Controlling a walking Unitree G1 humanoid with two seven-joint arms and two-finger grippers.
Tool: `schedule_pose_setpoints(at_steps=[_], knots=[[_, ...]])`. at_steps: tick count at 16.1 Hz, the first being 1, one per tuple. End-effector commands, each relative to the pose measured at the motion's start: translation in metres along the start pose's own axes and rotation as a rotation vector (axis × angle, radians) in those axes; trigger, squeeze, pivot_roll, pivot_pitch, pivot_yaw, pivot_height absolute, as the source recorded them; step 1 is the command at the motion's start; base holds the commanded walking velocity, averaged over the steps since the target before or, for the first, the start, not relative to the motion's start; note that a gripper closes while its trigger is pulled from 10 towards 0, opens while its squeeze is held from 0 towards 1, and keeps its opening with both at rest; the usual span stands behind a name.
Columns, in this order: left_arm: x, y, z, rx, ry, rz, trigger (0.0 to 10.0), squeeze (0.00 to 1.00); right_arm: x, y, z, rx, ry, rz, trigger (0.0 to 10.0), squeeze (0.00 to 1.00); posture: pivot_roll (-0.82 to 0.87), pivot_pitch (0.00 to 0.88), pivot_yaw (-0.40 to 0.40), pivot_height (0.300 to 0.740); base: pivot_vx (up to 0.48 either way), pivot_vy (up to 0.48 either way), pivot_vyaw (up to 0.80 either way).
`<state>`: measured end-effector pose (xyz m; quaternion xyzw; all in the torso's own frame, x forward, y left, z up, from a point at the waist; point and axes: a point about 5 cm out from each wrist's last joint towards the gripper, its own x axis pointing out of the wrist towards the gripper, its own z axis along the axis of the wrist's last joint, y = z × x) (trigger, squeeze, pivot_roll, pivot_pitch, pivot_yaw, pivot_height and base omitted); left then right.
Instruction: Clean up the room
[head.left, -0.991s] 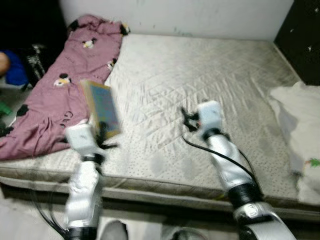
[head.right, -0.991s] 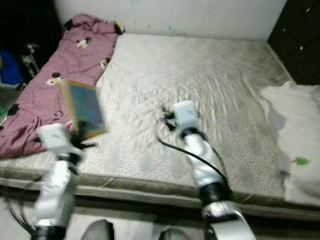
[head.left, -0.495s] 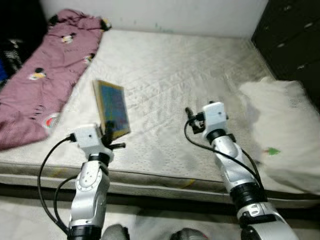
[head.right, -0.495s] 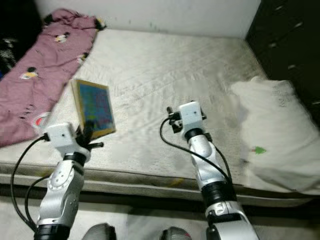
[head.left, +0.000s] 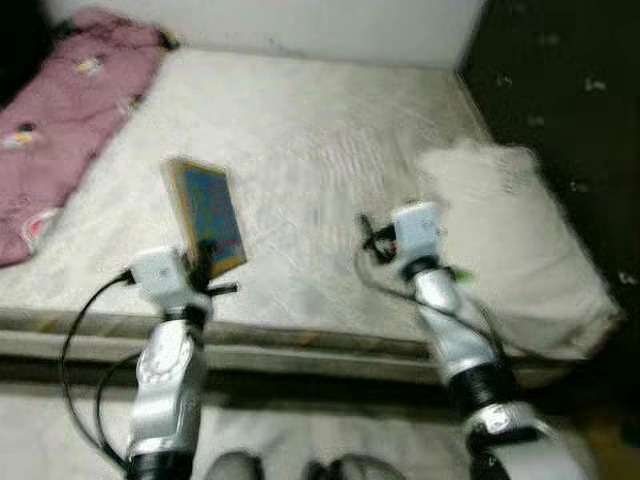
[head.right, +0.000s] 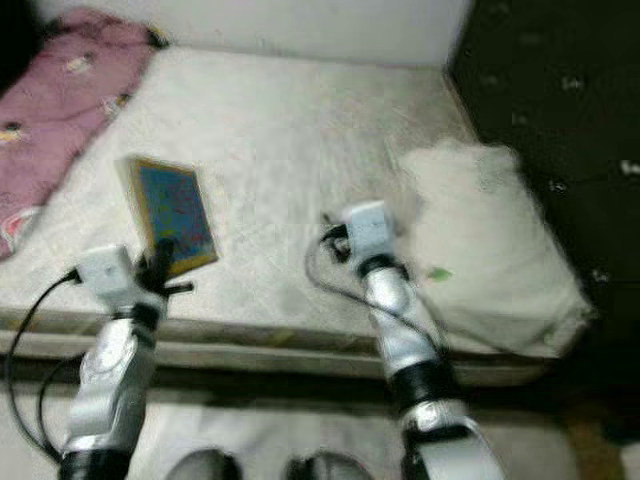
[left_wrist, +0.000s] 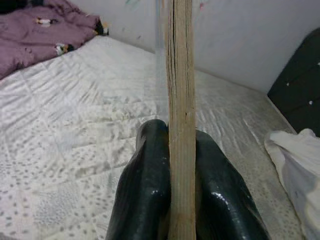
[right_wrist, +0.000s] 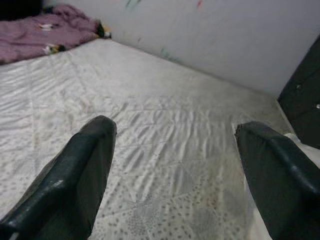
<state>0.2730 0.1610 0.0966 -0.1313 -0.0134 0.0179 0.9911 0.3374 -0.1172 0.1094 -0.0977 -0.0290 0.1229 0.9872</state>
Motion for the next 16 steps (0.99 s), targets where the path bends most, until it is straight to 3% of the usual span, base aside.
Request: schedule_pose_setpoints(at_steps=[1,16], knots=[[0.0017,-0.0062,0.0095,-0.004,-0.054,-0.027,10.0,0.00,0.0006,-0.0043,0.0013,-0.008,-0.005,-0.010,10.0,0.00,0.02,0.059,-0.036,0.740,0.000,0.000,0.00],[0.0014,-0.0065,0.0095,-0.006,-0.056,-0.042,10.0,0.00,0.0007,-0.0037,0.0008,-0.007,-0.005,-0.009,10.0,0.00,0.02,0.059,-0.036,0.740,0.258,0.000,0.00]])
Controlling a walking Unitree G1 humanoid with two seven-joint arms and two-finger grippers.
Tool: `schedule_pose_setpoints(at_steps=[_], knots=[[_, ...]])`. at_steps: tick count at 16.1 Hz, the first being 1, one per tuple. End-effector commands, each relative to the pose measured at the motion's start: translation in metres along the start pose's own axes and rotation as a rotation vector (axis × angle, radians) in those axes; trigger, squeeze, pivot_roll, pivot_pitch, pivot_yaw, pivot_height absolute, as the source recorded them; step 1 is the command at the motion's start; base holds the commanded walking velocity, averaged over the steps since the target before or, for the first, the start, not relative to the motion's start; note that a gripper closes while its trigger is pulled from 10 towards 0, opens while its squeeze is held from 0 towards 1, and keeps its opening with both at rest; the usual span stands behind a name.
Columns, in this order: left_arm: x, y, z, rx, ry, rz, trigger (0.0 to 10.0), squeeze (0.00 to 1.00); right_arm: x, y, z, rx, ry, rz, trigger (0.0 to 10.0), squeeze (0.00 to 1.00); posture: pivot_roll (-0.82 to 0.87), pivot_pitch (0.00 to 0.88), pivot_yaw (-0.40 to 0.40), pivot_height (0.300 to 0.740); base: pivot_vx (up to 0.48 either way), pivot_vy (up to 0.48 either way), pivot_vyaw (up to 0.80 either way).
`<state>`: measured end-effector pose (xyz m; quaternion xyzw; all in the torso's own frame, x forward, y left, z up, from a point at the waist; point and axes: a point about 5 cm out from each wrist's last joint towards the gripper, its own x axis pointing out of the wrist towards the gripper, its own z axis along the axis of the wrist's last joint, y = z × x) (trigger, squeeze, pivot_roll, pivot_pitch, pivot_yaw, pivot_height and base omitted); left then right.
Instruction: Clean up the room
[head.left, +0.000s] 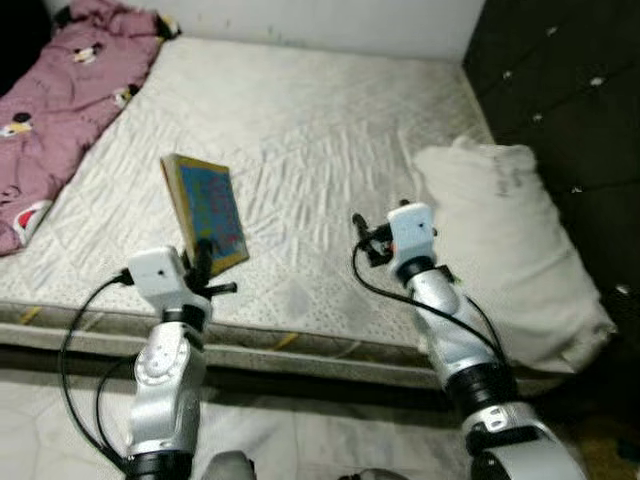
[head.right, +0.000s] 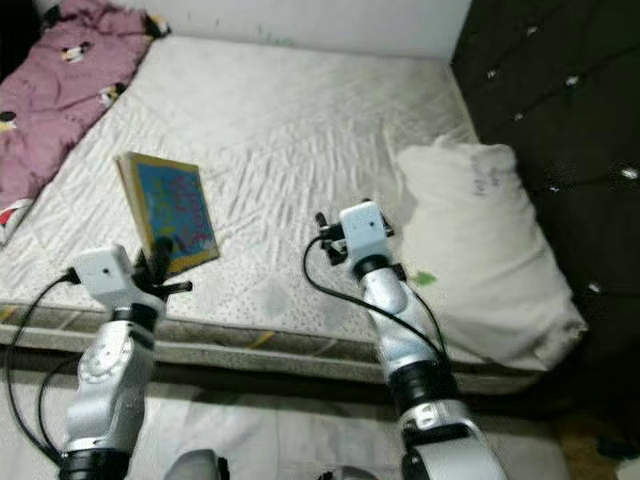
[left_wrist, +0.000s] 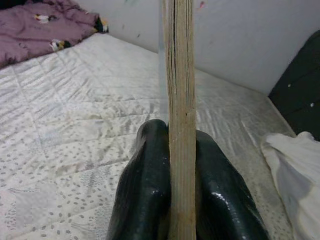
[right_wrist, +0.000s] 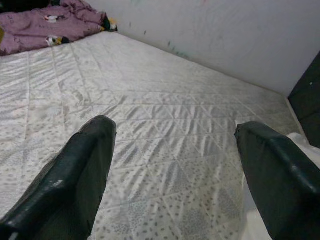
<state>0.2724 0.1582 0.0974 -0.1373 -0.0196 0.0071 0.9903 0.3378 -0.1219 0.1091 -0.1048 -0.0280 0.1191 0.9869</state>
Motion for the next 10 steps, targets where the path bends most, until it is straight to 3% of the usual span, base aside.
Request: schedule_pose_setpoints(at_steps=[1,8,10], knots=[[0.0021,-0.0039,0.0091,0.009,-0.046,-0.023,10.0,0.00,0.0014,0.0007,0.0019,0.006,-0.010,-0.002,10.0,0.00,0.02,0.058,-0.036,0.740,0.304,0.000,0.00],[0.0016,-0.0049,0.0076,0.010,-0.041,-0.028,10.0,0.00,0.0016,0.0002,0.0015,0.001,-0.009,-0.001,10.0,0.00,0.02,0.053,-0.038,0.740,0.320,0.000,0.00],[0.0019,-0.0037,0.0062,0.015,-0.028,-0.011,10.0,0.00,0.0023,0.0000,0.0018,0.001,-0.010,-0.003,10.0,0.00,0.03,0.053,-0.039,0.740,0.120,0.000,0.00]])
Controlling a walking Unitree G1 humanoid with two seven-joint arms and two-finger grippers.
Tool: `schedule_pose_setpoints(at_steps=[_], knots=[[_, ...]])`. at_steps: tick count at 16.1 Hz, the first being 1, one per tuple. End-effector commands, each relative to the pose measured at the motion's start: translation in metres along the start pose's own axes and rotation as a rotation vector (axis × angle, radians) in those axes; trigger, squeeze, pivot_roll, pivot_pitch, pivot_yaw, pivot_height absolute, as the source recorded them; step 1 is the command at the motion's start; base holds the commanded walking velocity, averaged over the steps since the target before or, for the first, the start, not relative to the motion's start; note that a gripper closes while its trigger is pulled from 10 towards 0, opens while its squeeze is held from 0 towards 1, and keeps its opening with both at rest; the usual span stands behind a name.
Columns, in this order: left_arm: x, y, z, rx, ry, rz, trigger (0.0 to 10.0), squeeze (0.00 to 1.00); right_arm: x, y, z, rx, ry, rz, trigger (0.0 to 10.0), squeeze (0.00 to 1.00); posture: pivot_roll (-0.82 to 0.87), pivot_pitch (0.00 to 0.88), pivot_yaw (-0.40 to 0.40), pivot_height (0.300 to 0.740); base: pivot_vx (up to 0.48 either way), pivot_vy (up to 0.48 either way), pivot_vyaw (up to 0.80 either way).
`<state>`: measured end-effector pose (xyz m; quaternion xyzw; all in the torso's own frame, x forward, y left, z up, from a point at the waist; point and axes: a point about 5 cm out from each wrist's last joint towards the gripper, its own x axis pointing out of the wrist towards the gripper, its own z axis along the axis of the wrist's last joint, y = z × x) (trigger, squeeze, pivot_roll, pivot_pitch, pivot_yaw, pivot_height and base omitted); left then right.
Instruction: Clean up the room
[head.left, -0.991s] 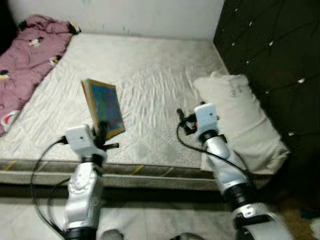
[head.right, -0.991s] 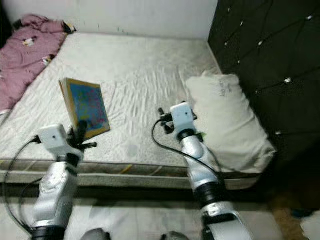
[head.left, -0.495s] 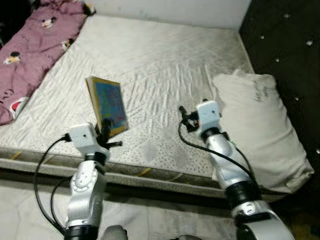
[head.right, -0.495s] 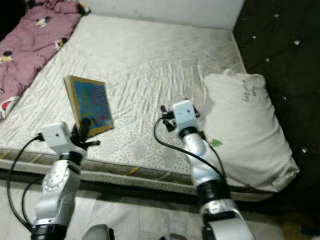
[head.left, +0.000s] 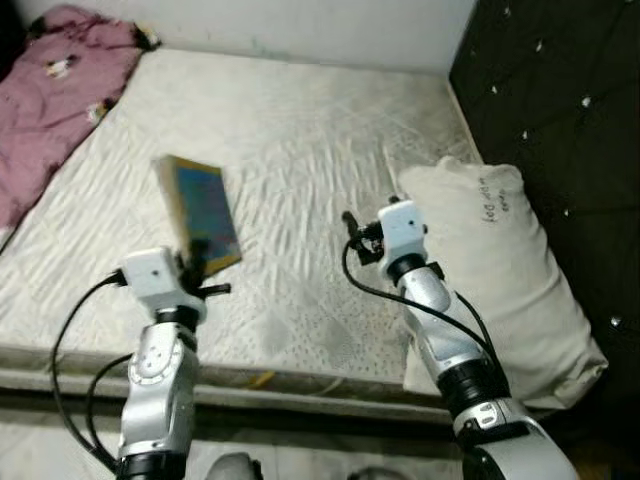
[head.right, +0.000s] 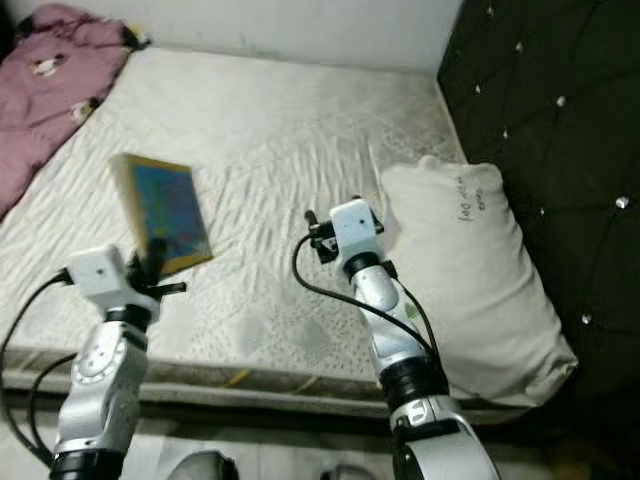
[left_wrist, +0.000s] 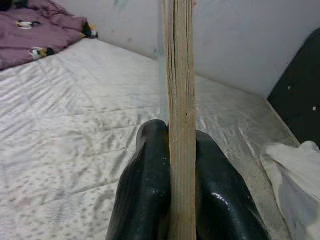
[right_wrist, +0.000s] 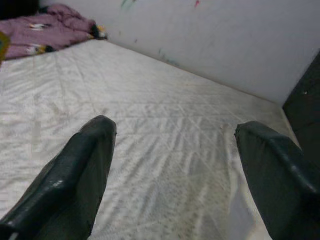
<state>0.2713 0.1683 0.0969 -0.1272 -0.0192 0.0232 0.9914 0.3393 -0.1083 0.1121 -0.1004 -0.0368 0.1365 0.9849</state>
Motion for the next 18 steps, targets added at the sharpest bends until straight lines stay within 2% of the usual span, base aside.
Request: schedule_pose_setpoints(at_steps=[1,5,8,9,14,18], knots=[[0.0027,-0.0127,0.0033,-0.007,-0.017,-0.030,10.0,0.00,-0.0030,-0.0118,-0.0036,-0.006,0.012,-0.037,10.0,0.00,0.03,0.053,-0.039,0.740,0.000,0.000,0.00],[0.0031,-0.0110,0.0017,-0.001,-0.005,-0.011,10.0,0.00,-0.0035,-0.0131,-0.0061,0.041,0.027,-0.050,10.0,0.00,0.03,0.057,-0.035,0.740,0.000,0.000,0.00],[0.0033,-0.0117,0.0022,0.000,-0.009,-0.018,10.0,0.00,-0.0031,-0.0135,-0.0064,0.045,0.030,-0.052,10.0,0.00,0.03,0.058,-0.036,0.740,0.000,0.000,-0.72],[0.0038,-0.0119,0.0025,-0.001,-0.010,-0.018,10.0,0.00,-0.0028,-0.0137,-0.0062,0.045,0.029,-0.052,10.0,0.00,0.03,0.059,-0.036,0.740,0.000,-0.412,-0.80],[0.0044,-0.0124,0.0032,-0.004,-0.012,-0.017,10.0,0.00,-0.0023,-0.0141,-0.0057,0.039,0.025,-0.052,10.0,0.00,0.03,0.059,-0.036,0.740,0.000,-0.426,0.00],[0.0046,-0.0117,0.0039,-0.020,-0.017,-0.012,10.0,0.00,-0.0021,-0.0140,-0.0057,0.036,0.027,-0.053,10.0,0.00,0.03,0.058,-0.035,0.740,0.000,0.000,0.00]])
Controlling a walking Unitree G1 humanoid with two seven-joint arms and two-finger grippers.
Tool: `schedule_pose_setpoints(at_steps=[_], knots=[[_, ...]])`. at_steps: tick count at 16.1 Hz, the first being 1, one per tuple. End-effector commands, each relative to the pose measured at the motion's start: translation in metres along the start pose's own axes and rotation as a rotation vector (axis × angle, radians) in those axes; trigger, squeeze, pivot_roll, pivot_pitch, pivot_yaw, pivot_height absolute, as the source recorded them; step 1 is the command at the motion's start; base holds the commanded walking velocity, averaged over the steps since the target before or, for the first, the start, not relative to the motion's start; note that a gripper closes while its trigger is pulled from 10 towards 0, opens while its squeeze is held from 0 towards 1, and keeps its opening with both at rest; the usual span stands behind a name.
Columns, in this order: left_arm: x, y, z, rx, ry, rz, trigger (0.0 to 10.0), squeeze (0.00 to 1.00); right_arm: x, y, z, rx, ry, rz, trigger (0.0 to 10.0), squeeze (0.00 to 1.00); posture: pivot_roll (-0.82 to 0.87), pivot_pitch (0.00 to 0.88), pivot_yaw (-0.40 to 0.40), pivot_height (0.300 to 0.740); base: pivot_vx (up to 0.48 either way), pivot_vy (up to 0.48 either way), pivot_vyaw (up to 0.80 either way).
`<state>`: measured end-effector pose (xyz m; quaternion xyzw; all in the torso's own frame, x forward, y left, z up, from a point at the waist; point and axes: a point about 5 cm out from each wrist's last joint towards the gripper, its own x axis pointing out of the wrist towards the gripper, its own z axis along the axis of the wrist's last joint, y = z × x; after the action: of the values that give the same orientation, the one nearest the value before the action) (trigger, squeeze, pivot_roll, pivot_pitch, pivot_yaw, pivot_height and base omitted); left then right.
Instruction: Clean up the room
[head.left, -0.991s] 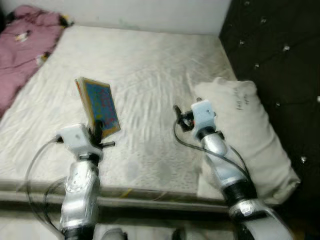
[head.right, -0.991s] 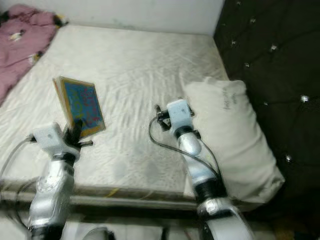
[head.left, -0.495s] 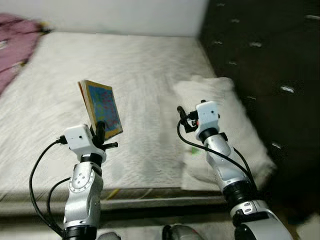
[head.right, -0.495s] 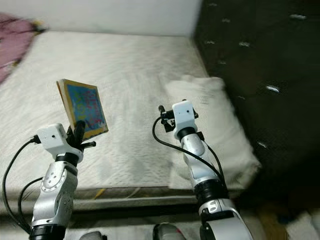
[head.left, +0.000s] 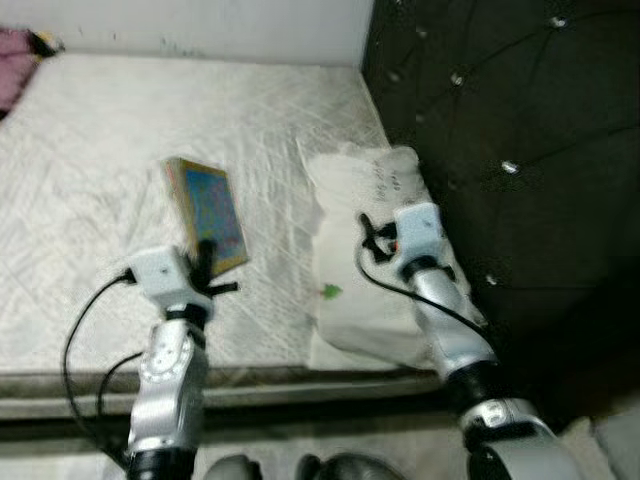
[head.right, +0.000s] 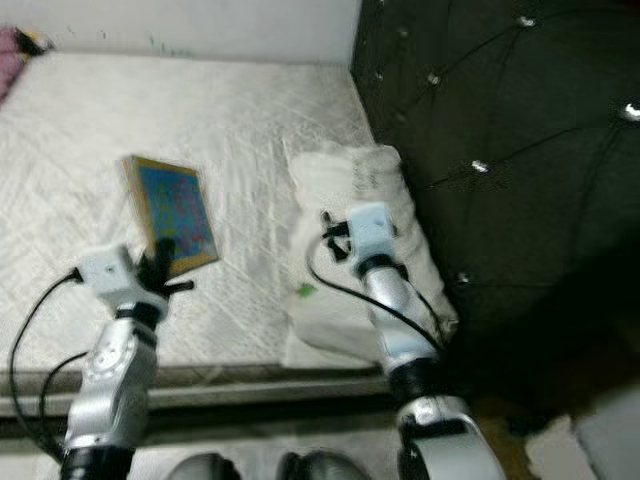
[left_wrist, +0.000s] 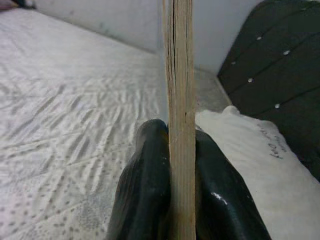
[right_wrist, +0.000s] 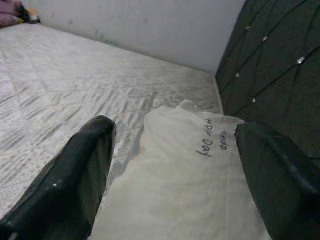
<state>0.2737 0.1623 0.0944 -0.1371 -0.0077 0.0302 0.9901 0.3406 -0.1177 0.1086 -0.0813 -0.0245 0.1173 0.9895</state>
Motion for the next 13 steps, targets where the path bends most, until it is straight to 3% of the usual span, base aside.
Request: schedule_pose_setpoints(at_steps=[1,10,13], knots=[[0.0026,-0.0064,0.0078,-0.001,-0.038,-0.028,10.0,0.00,-0.0002,-0.0055,-0.0001,-0.004,0.003,-0.015,10.0,0.00,0.03,0.058,-0.035,0.740,0.000,0.000,0.00],[0.0031,-0.0053,0.0080,-0.004,-0.038,-0.019,10.0,0.00,0.0001,-0.0053,-0.0005,-0.006,0.005,-0.014,10.0,0.00,0.03,0.057,-0.034,0.740,0.000,0.000,0.00],[0.0031,-0.0061,0.0081,-0.025,-0.042,-0.030,10.0,0.00,0.0002,-0.0057,-0.0016,-0.006,0.011,-0.014,10.0,0.00,0.03,0.057,-0.035,0.740,0.000,0.437,0.00]])
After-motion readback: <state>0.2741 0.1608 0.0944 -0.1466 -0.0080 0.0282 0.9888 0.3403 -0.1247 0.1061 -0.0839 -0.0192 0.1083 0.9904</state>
